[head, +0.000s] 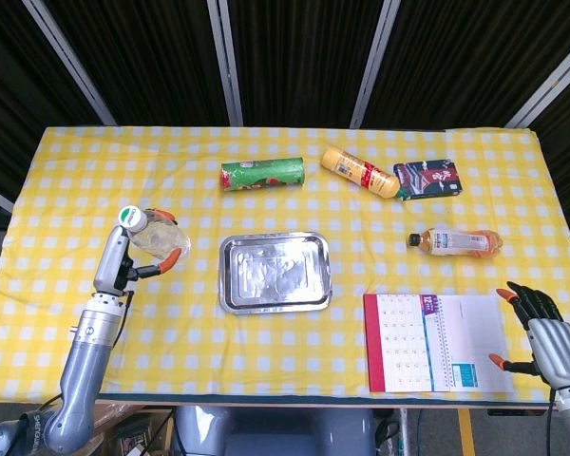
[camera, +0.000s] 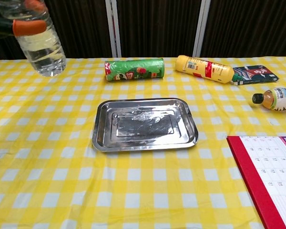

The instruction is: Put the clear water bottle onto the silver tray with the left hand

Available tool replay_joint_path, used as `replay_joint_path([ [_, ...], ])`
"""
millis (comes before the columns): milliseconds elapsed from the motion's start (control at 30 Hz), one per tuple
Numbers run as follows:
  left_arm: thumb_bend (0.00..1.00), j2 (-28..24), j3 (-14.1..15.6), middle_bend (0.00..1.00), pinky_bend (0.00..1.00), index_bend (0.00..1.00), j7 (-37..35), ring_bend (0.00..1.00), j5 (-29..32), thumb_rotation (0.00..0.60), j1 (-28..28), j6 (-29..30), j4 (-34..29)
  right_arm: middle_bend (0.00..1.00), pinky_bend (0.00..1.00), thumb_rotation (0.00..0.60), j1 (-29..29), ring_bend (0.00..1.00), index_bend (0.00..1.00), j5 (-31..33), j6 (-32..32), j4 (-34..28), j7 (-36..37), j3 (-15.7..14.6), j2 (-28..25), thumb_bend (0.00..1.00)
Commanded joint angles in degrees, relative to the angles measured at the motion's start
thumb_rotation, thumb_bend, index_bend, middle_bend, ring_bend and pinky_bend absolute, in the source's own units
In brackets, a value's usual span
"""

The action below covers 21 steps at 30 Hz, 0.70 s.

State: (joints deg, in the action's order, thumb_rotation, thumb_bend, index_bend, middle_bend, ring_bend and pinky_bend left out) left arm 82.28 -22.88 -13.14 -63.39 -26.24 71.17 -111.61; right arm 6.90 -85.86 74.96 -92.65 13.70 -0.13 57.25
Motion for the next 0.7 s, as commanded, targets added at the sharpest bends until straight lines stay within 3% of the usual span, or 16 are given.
replay_joint_path([
  [33,0.49,0.5,-3.2,0.63,0.11,0.64,4.9,0.23,1.5,0.6,-3.5,-0.2,-8.7,0.07,0.0,0.6,0.1,0.0,0.15,0.0,-0.2,0.0,-0.1,-0.1,0.1,0.16],
  [233,0.49,2.9,-14.0,0.63,0.11,0.64,20.9,0.23,14.1,0.6,-14.2,5.0,-23.4,0.07,0.0,0.6,0.3,0.0,0.15,0.0,-0.7,0.0,-0.6,-0.2,0.2,0.16],
  [300,0.49,5.1,-17.8,0.63,0.11,0.64,24.8,0.23,17.0,0.6,-18.8,7.9,-23.4,0.07,0.01,0.6,0.2,0.0,0.15,0.2,-0.7,0.0,-0.4,-0.2,0.1,0.16],
  [433,0.49,7.6,-21.4,0.63,0.11,0.64,32.1,0.23,19.4,0.6,-24.9,14.0,-23.4,0.07,0.0,0.6,0.1,0.0,0.15,0.1,-0.5,-0.1,0.0,-0.2,-0.1,0.16],
  [567,0.49,8.2,-21.9,0.64,0.11,0.65,34.8,0.23,20.6,0.6,-25.4,19.1,-23.4,0.07,0.0,0.6,0.0,0.0,0.15,-0.2,-0.3,-0.3,0.3,-0.3,-0.3,0.16],
  [700,0.49,6.3,-18.5,0.64,0.11,0.65,33.1,0.23,22.9,0.6,-20.1,21.9,-23.4,0.07,0.0,0.6,0.0,0.0,0.15,-0.5,-0.2,-0.5,0.3,-0.4,-0.4,0.16],
])
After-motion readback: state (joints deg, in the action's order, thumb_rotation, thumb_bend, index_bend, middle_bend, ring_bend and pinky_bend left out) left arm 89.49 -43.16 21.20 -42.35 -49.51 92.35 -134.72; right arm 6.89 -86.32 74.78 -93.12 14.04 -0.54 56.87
